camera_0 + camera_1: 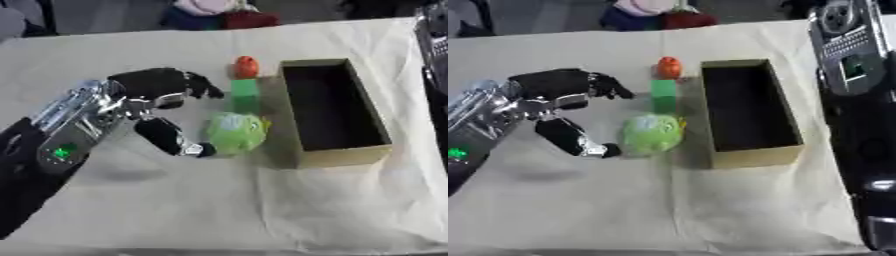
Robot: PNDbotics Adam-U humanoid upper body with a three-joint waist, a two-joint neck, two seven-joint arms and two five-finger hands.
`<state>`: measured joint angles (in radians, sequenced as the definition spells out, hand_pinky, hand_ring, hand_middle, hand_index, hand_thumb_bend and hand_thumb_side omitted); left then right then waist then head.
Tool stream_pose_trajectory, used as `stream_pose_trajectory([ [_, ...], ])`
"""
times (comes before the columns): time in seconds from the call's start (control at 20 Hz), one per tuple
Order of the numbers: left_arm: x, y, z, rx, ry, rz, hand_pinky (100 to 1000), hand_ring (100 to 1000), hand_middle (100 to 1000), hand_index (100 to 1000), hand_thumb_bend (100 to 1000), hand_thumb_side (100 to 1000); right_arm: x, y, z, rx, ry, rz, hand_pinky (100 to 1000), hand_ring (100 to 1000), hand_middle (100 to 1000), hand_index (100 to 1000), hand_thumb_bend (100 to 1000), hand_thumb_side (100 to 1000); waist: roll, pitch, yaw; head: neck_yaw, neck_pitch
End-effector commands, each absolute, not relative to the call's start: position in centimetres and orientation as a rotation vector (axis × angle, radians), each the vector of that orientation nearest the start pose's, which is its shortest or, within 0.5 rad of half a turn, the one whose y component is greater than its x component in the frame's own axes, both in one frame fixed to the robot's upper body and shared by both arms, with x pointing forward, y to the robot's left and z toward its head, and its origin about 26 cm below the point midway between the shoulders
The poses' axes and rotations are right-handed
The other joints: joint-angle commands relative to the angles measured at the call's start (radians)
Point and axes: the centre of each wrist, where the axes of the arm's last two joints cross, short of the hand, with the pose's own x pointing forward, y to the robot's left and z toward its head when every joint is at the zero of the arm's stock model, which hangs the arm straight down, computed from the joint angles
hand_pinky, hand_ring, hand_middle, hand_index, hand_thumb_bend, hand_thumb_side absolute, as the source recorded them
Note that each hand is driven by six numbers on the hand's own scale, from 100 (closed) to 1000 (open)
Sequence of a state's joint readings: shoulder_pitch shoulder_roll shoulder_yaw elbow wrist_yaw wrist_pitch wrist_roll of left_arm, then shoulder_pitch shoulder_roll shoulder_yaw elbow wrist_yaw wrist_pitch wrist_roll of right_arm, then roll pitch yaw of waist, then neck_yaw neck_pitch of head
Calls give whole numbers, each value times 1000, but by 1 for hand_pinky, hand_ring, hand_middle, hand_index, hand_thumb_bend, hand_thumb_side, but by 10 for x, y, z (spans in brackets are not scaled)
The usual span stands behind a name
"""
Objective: Pick up objects on the table and place them in the box.
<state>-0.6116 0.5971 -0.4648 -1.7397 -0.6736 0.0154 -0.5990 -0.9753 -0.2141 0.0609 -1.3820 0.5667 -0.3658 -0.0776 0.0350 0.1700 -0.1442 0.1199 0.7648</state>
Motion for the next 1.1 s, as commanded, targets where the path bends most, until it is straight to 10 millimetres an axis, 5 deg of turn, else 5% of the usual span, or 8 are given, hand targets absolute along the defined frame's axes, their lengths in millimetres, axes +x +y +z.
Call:
stream_pose_trajectory([
  [0.05,357,198,199,647,-1493,-1858,835,813,826,955,472,613,424,-167,302,690,3216,-934,834,788,697,797,100,1000,0,-12,-3,2,5],
  [1.1,381,185,169,650,-1418,-1844,784,771,745,905,432,634,421,-173,303,675,3260,-878,835,785,689,795,100,1000,-3,14,-24,17,5],
])
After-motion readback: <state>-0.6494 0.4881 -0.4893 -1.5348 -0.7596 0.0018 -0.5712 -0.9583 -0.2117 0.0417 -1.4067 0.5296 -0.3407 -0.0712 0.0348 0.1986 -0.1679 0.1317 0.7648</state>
